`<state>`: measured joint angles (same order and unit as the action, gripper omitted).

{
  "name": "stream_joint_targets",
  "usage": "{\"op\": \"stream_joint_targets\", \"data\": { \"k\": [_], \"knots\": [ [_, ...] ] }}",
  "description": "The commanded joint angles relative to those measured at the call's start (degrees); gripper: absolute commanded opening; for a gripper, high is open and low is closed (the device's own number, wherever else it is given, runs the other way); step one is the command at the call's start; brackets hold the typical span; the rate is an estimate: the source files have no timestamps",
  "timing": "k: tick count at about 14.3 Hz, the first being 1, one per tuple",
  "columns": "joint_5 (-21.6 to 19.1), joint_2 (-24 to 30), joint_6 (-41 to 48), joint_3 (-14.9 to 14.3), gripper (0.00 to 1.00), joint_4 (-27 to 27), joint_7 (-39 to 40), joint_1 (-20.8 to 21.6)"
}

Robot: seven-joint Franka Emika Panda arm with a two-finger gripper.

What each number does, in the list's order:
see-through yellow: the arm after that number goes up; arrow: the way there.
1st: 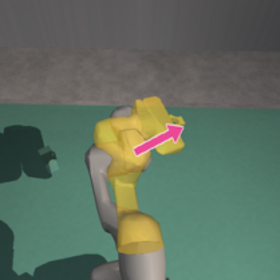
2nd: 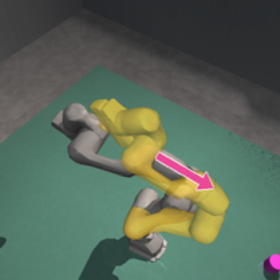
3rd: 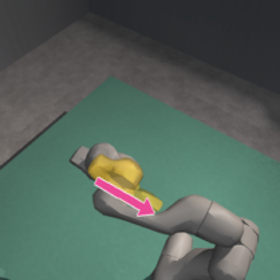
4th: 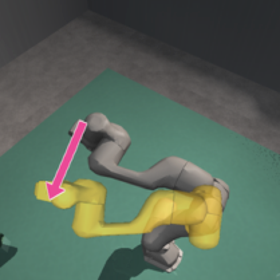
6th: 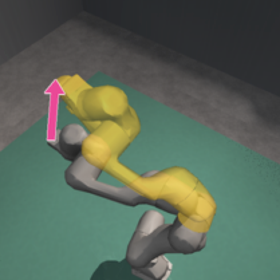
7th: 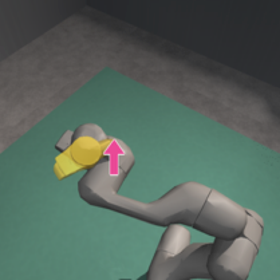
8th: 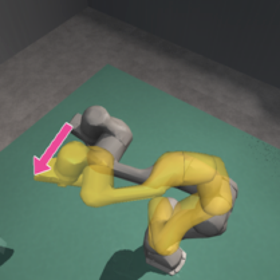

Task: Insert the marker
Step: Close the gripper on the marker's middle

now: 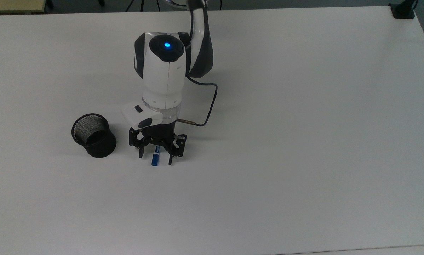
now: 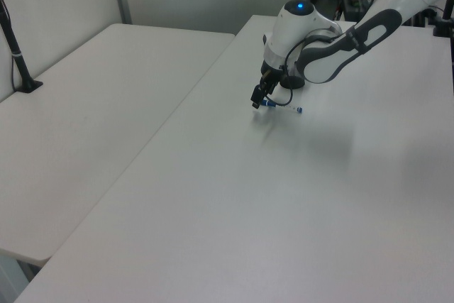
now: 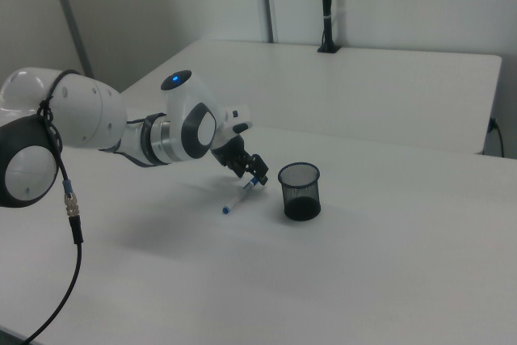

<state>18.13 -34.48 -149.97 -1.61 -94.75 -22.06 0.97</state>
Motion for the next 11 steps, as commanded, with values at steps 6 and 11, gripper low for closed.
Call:
{"op": "stream_joint_targets", "data": {
  "k": [6, 11],
  "knots": [
    [5.69, 0.02, -1.46, 0.38, 0.00, 0.53, -13.80, 0.17],
    [3.76, 7.57, -0.50, 0.99, 0.00, 0.00, -15.12, -0.09]
  ]
}}
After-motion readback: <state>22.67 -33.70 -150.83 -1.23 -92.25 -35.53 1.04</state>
